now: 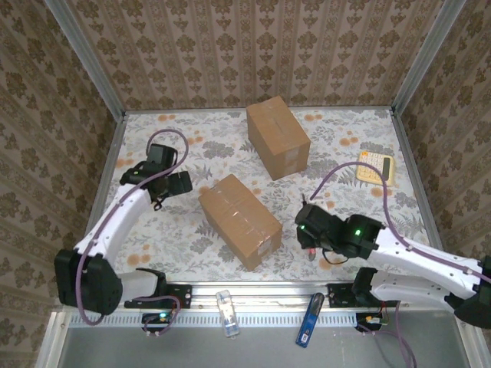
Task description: Unpack the express box
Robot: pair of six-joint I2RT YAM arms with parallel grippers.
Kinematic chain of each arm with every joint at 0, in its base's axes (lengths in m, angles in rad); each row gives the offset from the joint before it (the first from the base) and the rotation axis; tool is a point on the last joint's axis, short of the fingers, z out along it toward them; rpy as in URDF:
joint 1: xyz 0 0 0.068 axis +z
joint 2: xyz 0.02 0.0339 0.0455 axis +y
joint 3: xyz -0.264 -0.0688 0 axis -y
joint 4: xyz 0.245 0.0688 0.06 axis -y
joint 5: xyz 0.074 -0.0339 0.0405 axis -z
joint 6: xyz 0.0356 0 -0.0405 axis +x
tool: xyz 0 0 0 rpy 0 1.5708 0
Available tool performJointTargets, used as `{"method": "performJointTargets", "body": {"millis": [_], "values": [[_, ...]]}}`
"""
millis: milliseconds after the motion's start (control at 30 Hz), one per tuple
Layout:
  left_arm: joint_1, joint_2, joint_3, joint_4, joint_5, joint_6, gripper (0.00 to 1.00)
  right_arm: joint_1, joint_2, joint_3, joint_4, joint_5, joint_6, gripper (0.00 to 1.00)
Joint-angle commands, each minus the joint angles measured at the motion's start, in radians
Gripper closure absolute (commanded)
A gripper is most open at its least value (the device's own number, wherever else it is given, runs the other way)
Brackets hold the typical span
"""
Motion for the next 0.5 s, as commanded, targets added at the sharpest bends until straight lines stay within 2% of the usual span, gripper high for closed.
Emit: {"method": "performJointTargets", "body": {"millis": [0,167,333,467], "values": [[-0.002,0.021,-0.004,0.084,0.065,0.004,0.10,0.079,0.051,-0.025,0.147,0.025,0.169,1.00],[-0.020,0.018,-0.061,0.121,0.094,-0.013,0.10,0.138,0.145,-0.010,0.240,0.086,0.239,1.00],[-0.048,0.019,-0.120,0.140,0.107,-0.030,0.10,0.130,0.207,0.041,0.257,0.164,0.223,1.00],[-0.064,0.012,-0.164,0.160,0.114,-0.047,0.10,0.083,0.257,0.095,0.274,0.160,0.153,1.00]]}}
